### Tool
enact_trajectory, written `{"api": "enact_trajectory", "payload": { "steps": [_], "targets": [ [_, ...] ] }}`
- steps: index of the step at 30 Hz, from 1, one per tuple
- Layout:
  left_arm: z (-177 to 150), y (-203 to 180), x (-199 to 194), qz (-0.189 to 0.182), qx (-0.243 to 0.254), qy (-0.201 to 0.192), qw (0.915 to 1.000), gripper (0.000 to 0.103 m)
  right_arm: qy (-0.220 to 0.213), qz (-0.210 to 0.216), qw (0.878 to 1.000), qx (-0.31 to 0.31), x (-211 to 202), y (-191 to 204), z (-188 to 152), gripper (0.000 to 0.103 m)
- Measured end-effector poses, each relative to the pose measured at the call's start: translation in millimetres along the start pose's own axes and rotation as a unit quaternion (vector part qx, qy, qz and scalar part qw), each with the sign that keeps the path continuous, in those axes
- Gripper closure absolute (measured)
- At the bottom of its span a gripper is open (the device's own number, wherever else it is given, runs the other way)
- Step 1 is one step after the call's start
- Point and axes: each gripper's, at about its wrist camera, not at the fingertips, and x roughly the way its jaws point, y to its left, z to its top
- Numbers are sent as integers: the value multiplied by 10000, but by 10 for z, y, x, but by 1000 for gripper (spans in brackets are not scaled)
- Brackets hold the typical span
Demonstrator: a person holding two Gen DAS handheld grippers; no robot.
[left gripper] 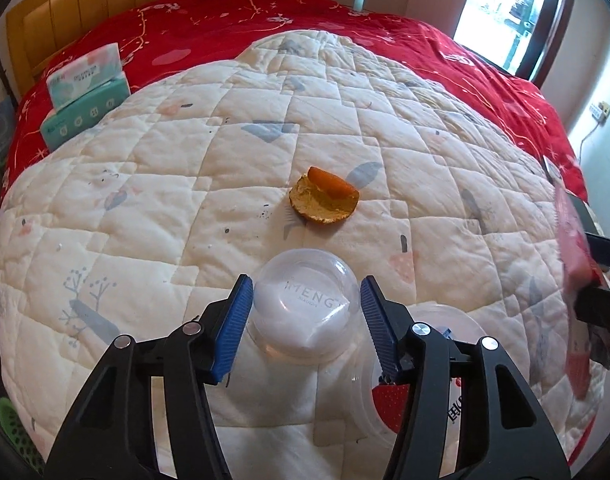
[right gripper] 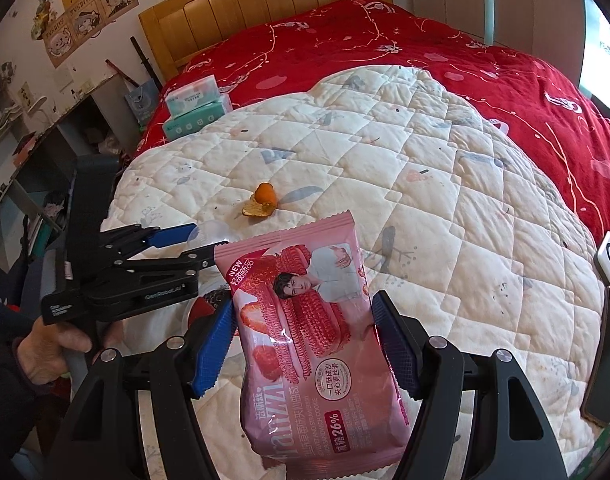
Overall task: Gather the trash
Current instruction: 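Grasp the pink snack wrapper with the right tool while the left tool grasps the clear plastic cup, then carry the pink wrapper and clear cup over the green wastebasket with both tools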
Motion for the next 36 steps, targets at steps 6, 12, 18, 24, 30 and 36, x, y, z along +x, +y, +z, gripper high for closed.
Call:
{"api": "enact_trajectory", "payload": {
  "steps": [6,12,18,24,30,36],
  "targets": [
    [-19,7,8,125,-64,-25,9999,47,-1,-13,10000,27,-55,10,-53,37],
    [-84,89,-280,176,-190,-311,9992,47,-24,23,10000,35,-122,63,-106,37],
    [-294,372,-882,304,-482,-696,9959,47,-123,147,9998,-19,-249,305,-172,37],
    [-670,785,-1540,593,-833,-1007,9896,47,-197,389,9989,-157,-341,720,-260,37],
    [-1218,1312,-2119,1130,-1251,-1167,9788,47,-204,673,9971,-282,-353,1172,-348,37],
    [-1763,1865,-2481,1536,-1785,-1142,9651,47,-186,915,9943,-514,-364,1651,-410,37]
  ]
}}
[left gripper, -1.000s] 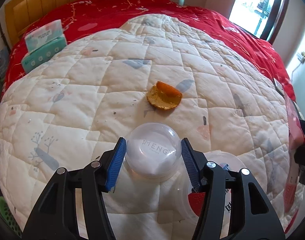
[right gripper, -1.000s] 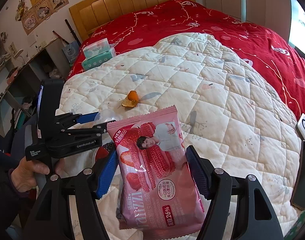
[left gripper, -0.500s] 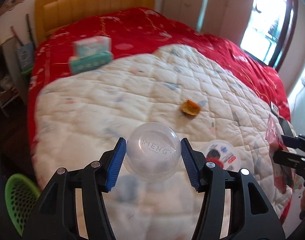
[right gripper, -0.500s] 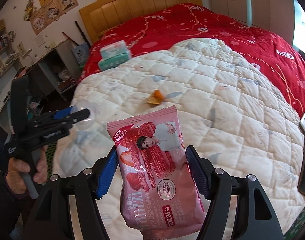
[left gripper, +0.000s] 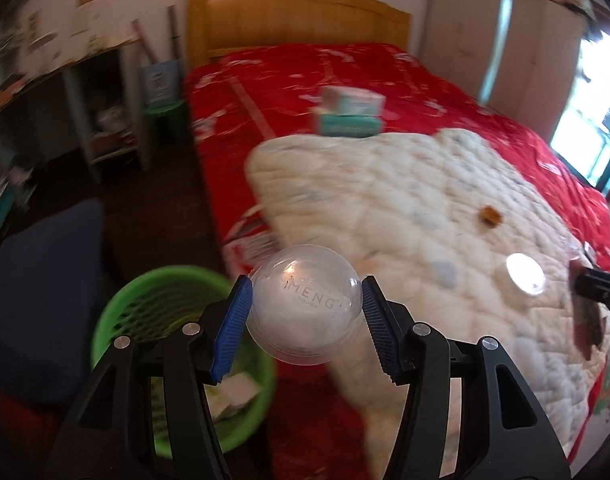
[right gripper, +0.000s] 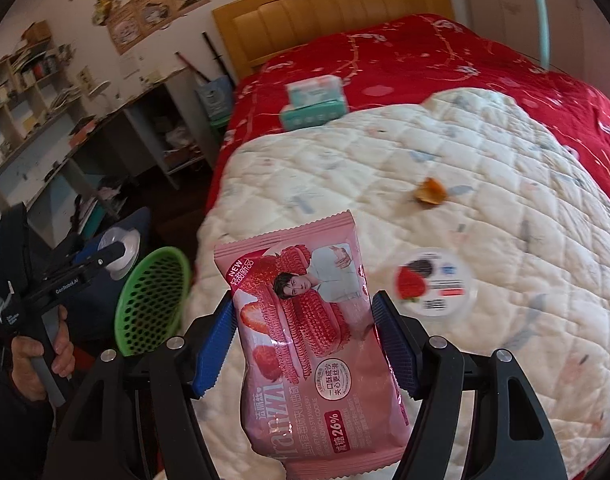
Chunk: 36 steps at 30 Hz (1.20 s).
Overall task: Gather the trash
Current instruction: 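Carry the pink wrapper and clear cup over the green wastebasket with both tools, then open the left tool to drop the clear cup while the right tool drops the wrapper in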
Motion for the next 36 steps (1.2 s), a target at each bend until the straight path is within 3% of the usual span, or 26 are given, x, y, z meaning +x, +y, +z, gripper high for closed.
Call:
{"api": "enact_trajectory", "payload": {
  "steps": [8,13,15,18,36],
  "targets": [
    [-289,751,57,497,-440,377,9971,47,115,269,9992,-286,169,528,-14,37],
    [-426,1011,181,503,-709,594,9944,46,212,368,9983,-395,270,726,10,37],
    [-472,1077,232,520,-817,677,9930,35,233,396,9981,-422,307,783,24,37],
    [-522,1150,267,469,-961,686,9919,31,277,432,9975,-477,364,861,35,37],
    [-772,1361,-260,748,-1011,403,9912,30,582,905,9903,-880,814,1521,92,37]
  ]
}}
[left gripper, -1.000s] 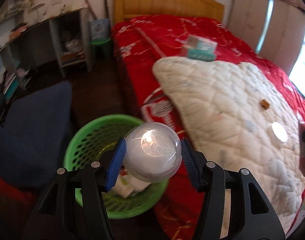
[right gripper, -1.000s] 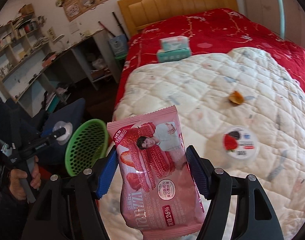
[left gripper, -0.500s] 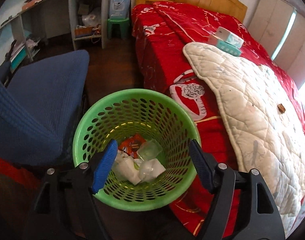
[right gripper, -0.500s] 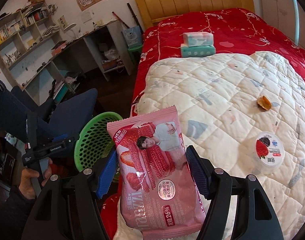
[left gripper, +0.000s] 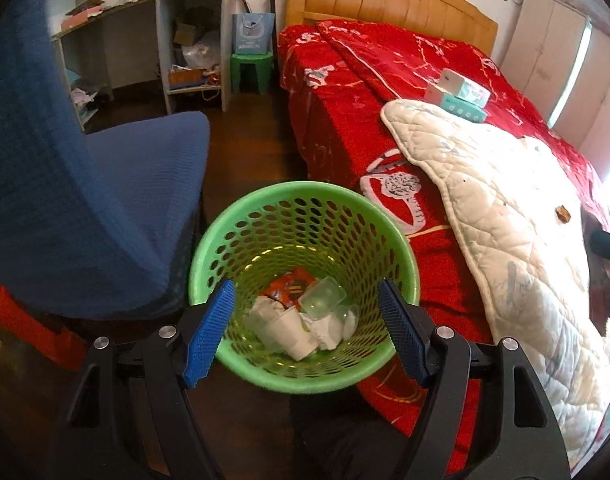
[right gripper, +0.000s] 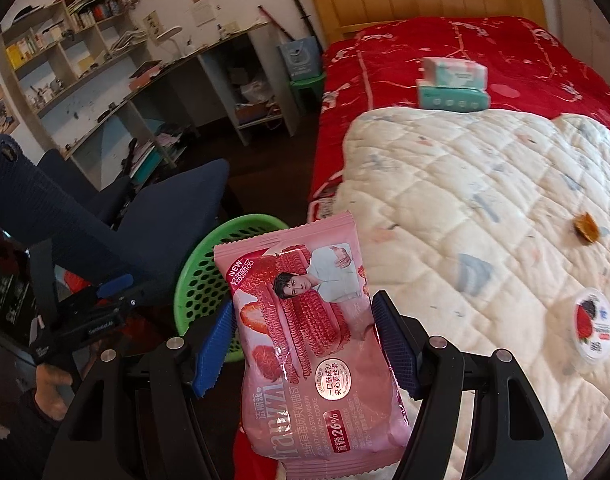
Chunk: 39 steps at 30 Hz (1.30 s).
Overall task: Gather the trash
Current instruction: 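Open the left tool to drop the clear cup while the right tool drops the wrapper in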
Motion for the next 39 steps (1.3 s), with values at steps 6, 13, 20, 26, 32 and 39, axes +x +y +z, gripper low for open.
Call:
{"api": "enact_trajectory", "payload": {
  "steps": [6,13,20,26,32,39],
  "targets": [
    [-65,172,-177,127,-117,-138,9998,28,126,176,9997,-99,242,221,84,37],
    [-126,355,-312,207,-289,-221,9991,28,281,355,9988,-166,559,489,154,37],
    [-153,452,-383,282,-324,-288,9987,28,419,466,9979,-146,857,708,208,36],
    [-202,534,-383,299,-418,-263,9983,28,557,429,9974,-164,1133,868,226,36],
    [-240,592,-354,289,-489,-223,9981,28,645,432,9969,-145,1323,978,261,36],
    [-250,578,-316,255,-504,-195,9982,28,634,532,9965,-104,1418,1047,306,30]
  ]
}}
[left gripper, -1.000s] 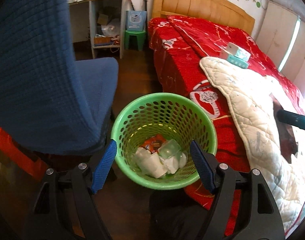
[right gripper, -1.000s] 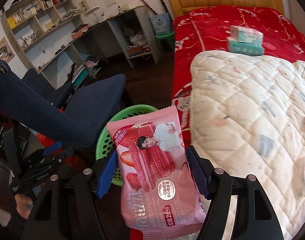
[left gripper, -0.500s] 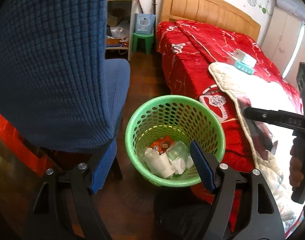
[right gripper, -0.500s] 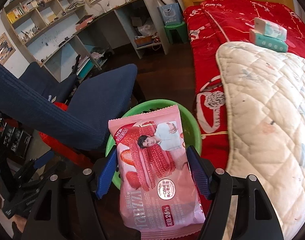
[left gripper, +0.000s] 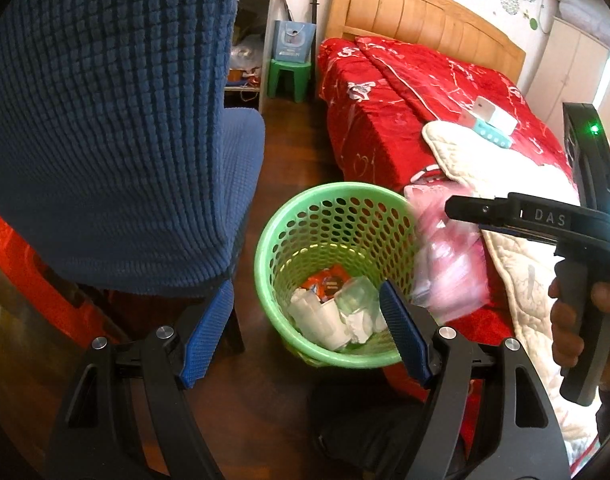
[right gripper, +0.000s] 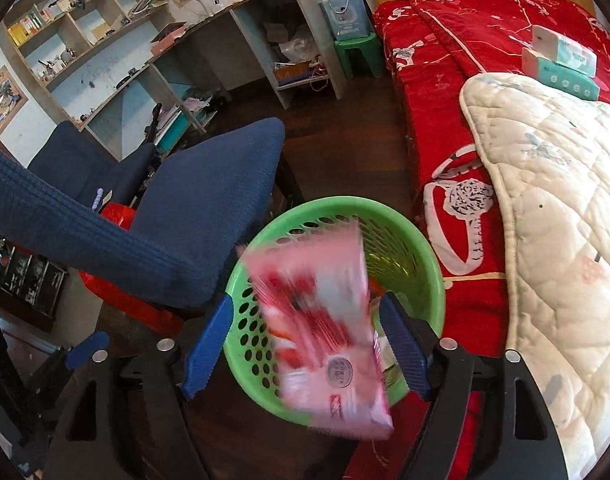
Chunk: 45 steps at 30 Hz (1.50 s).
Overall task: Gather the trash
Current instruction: 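Open the left tool to drop the clear cup while the right tool drops the wrapper in, then move both tools back over the quilt toward the orange peel and yogurt cup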
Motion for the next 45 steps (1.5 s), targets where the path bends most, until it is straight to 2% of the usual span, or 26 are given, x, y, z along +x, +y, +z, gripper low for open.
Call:
{"api": "enact_trajectory", "payload": {
  "steps": [11,23,33,45],
  "targets": [
    [30,-69,-28,-40,26,-30,10000,28,-69,-56,10000,-16,-164,-73,-41,26],
    [57,-392,-121,-213,294,-103,9993,26,-427,-407,9982,130,-682,-442,-198,21],
    [52,-751,-123,-375,590,-66,9975,26,-678,-904,9926,454,-1170,-1030,-341,20],
    [56,-1236,-51,-577,909,58,9942,26,-828,-1793,9770,808,-1784,-2016,-540,20]
  ]
}}
